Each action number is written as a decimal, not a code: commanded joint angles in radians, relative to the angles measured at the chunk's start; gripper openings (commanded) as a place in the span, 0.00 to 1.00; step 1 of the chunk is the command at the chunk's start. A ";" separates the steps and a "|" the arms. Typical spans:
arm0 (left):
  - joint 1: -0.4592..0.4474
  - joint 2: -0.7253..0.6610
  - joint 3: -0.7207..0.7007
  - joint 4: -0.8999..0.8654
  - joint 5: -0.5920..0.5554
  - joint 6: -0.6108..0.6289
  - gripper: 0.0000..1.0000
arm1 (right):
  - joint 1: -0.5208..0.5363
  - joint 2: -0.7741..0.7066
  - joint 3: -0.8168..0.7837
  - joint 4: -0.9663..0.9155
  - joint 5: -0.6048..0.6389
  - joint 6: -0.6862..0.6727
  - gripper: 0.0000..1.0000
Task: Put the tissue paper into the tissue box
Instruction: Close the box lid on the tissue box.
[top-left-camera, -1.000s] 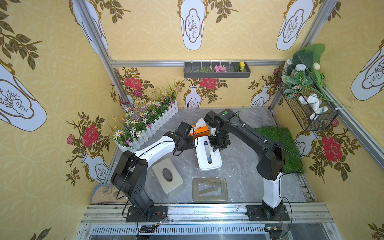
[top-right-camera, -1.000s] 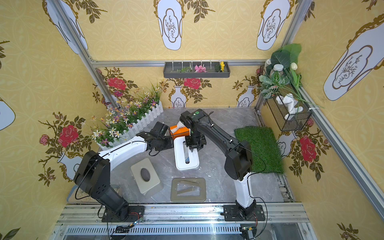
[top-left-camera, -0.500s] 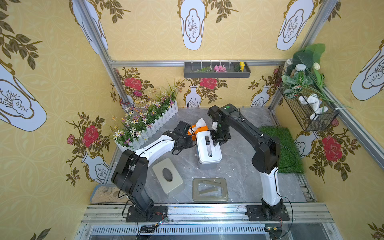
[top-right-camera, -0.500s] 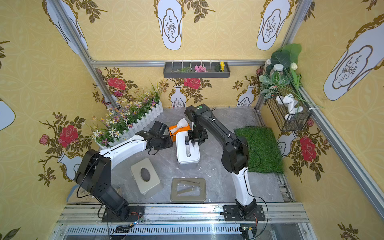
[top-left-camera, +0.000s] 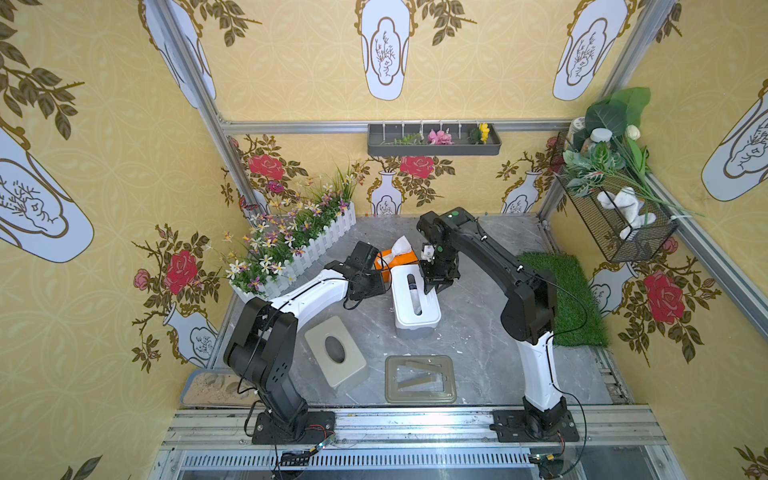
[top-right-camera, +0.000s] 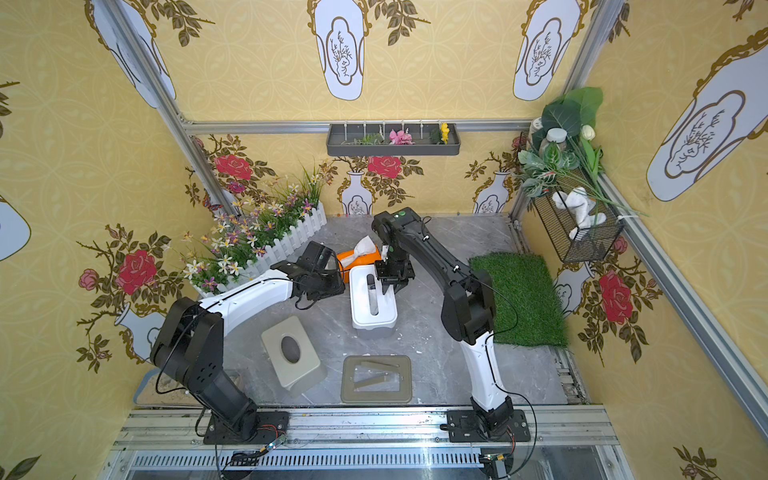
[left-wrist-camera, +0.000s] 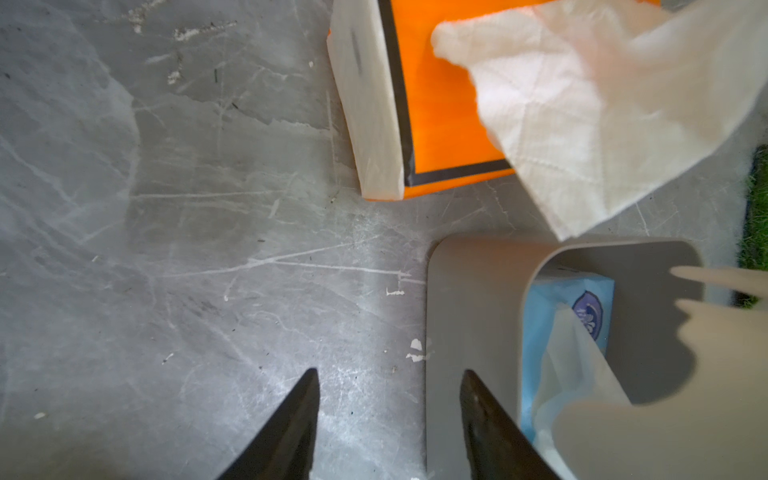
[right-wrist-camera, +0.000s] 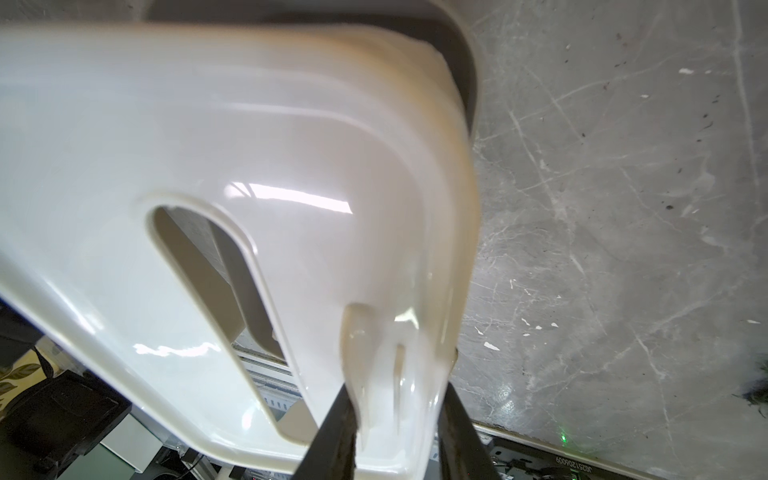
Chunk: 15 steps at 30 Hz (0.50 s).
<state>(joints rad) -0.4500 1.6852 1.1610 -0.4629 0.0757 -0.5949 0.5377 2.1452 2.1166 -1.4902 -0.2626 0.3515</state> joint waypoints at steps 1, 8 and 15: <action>0.002 0.013 -0.003 0.012 0.005 0.006 0.57 | -0.002 -0.005 0.012 -0.040 0.006 -0.010 0.14; 0.002 0.031 0.008 0.013 0.013 0.006 0.57 | -0.027 -0.007 -0.006 -0.048 0.014 -0.020 0.14; 0.002 0.043 0.017 0.013 0.020 0.007 0.57 | -0.049 -0.010 -0.003 -0.035 0.014 -0.020 0.14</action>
<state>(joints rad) -0.4500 1.7180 1.1748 -0.4564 0.0933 -0.5949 0.4934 2.1452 2.1136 -1.5169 -0.2558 0.3363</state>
